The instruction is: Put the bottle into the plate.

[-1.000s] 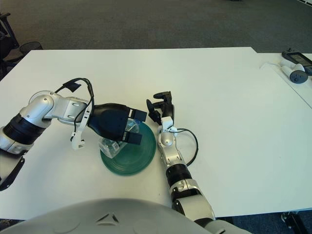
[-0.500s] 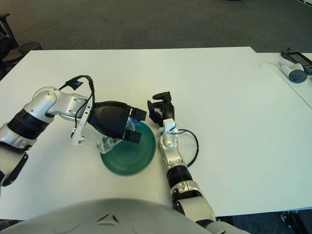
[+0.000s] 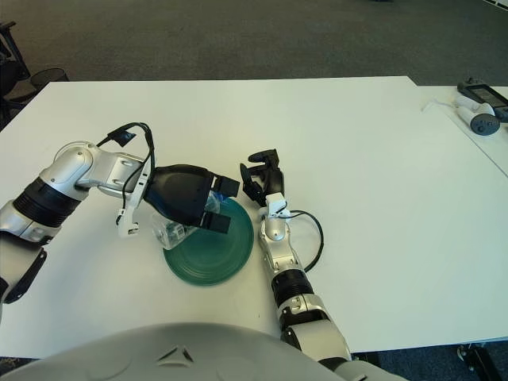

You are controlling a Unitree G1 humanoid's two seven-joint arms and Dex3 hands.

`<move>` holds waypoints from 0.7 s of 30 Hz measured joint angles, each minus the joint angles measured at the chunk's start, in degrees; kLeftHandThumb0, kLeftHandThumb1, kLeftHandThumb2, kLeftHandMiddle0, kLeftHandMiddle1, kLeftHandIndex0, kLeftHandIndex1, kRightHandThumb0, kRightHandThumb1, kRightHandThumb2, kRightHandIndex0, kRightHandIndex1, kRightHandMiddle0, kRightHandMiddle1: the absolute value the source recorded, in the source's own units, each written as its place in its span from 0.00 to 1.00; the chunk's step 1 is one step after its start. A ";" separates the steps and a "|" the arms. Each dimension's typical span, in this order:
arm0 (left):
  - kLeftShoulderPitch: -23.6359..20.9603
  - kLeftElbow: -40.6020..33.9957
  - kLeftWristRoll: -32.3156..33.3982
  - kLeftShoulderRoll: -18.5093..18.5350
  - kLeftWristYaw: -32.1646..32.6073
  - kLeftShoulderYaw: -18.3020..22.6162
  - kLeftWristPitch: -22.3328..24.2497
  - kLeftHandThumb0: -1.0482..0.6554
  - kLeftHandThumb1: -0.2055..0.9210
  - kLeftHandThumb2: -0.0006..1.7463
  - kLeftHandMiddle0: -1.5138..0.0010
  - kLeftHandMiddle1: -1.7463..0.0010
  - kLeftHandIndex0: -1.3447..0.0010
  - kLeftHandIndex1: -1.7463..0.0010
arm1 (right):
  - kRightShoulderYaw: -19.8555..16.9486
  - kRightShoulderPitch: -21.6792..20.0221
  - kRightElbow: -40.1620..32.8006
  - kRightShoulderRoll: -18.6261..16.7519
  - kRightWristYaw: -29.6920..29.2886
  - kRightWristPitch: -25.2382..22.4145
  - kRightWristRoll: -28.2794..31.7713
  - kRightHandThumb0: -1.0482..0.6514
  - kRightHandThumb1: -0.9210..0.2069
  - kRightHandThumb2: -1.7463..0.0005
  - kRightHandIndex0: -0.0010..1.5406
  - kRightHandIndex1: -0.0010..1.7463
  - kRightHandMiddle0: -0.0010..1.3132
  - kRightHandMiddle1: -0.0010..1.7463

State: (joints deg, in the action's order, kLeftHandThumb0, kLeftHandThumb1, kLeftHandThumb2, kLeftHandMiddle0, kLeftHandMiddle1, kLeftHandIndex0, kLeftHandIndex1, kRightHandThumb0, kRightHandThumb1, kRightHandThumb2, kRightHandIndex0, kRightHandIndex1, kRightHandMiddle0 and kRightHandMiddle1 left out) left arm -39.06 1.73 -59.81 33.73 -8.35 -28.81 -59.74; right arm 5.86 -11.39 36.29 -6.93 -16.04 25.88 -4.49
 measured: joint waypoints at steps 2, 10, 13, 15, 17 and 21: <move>2.67 -1.42 0.68 -0.01 0.78 1.49 2.22 0.18 0.84 0.65 0.70 0.08 0.77 0.17 | 0.78 -0.03 -0.05 0.05 -3.08 -0.55 -2.76 0.61 0.00 0.75 0.19 0.82 0.16 1.00; 6.94 -2.42 -1.97 0.00 2.75 1.54 4.04 0.01 0.99 0.65 0.96 0.77 0.99 0.68 | 3.65 5.71 -13.67 4.42 -3.90 -8.49 -17.97 0.27 0.01 0.51 0.04 0.22 0.02 0.36; 6.92 -2.64 -3.40 0.33 2.73 1.54 4.13 0.00 1.00 0.61 0.99 0.94 1.00 0.87 | 6.08 8.79 -19.78 8.39 0.02 -10.71 -25.33 0.22 0.00 0.48 0.03 0.11 0.00 0.24; 6.91 -3.16 -4.75 0.45 2.69 1.54 4.19 0.00 1.00 0.58 1.00 0.97 1.00 0.93 | 7.68 10.90 -24.14 11.48 2.70 -12.72 -30.55 0.21 0.00 0.48 0.04 0.10 0.00 0.23; 6.88 -4.48 -7.04 0.72 2.72 1.48 4.58 0.00 1.00 0.55 1.00 0.98 1.00 0.96 | 9.55 13.44 -29.22 13.87 4.75 -15.81 -35.50 0.20 0.00 0.47 0.06 0.09 0.00 0.22; 6.86 -7.34 -11.95 1.92 3.26 1.30 6.06 0.00 1.00 0.52 1.00 1.00 1.00 0.99 | 12.03 16.71 -32.56 14.72 4.41 -20.21 -39.66 0.20 0.00 0.44 0.06 0.08 0.00 0.20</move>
State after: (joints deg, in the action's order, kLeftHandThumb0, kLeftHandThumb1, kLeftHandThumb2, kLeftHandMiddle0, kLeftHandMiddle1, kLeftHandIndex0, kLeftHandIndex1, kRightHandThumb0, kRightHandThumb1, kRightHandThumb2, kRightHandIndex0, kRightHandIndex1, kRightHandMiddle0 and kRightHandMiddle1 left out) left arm -32.20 -5.61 -71.76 35.65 -5.09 -27.50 -53.67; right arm 17.89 5.33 3.73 7.78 -11.63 5.67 -44.15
